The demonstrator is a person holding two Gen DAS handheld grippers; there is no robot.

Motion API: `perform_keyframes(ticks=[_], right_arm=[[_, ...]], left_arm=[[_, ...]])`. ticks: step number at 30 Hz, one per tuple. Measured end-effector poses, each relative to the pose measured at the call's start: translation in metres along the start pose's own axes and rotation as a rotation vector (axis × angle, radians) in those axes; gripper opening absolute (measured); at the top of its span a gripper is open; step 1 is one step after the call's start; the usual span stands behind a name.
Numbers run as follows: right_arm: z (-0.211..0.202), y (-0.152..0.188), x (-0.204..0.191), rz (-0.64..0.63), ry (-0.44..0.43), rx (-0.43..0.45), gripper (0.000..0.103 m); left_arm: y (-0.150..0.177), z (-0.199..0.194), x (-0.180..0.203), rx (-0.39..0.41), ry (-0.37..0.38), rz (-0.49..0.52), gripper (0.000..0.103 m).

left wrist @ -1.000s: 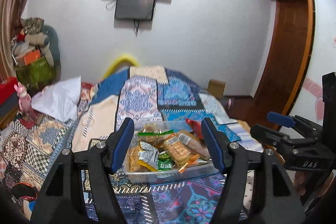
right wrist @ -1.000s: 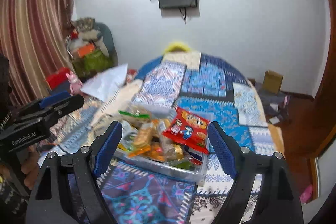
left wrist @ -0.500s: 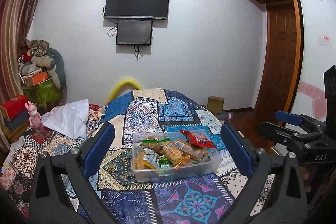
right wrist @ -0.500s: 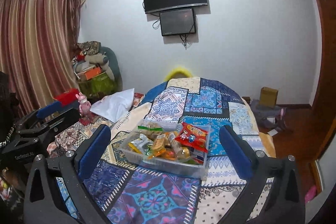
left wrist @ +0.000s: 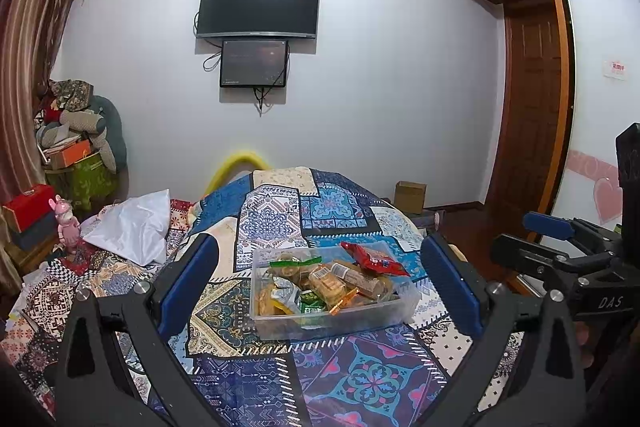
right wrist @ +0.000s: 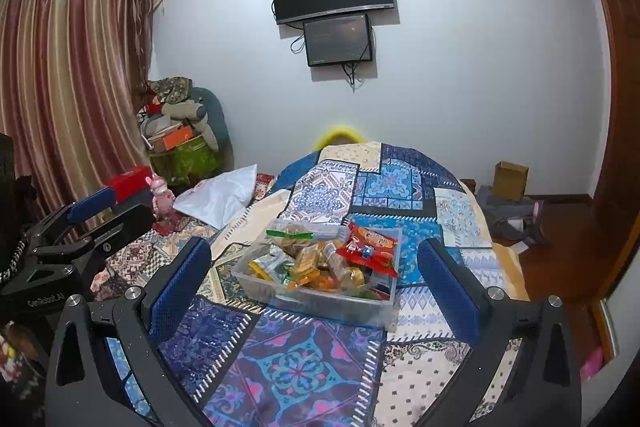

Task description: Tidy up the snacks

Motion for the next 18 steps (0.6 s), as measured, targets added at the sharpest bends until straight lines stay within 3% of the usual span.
perform_keyframes(ticks=[18], right_arm=[[-0.0049,0.0011,0.0001,-0.011,0.006,0.002,0.103]], left_arm=[[0.0051,-0.0004,0.0009,-0.016,0.009,-0.01,0.102]])
Point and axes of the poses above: each gripper's, at about its wrist camera, not at the fingertips, and z roughly the way its jaws point, x to its right, y to its underside, the point moved 7 cm from there along z, roughly the way its jaws point, and after that the axes turned 1 degree about x, right-handed, at the moved point
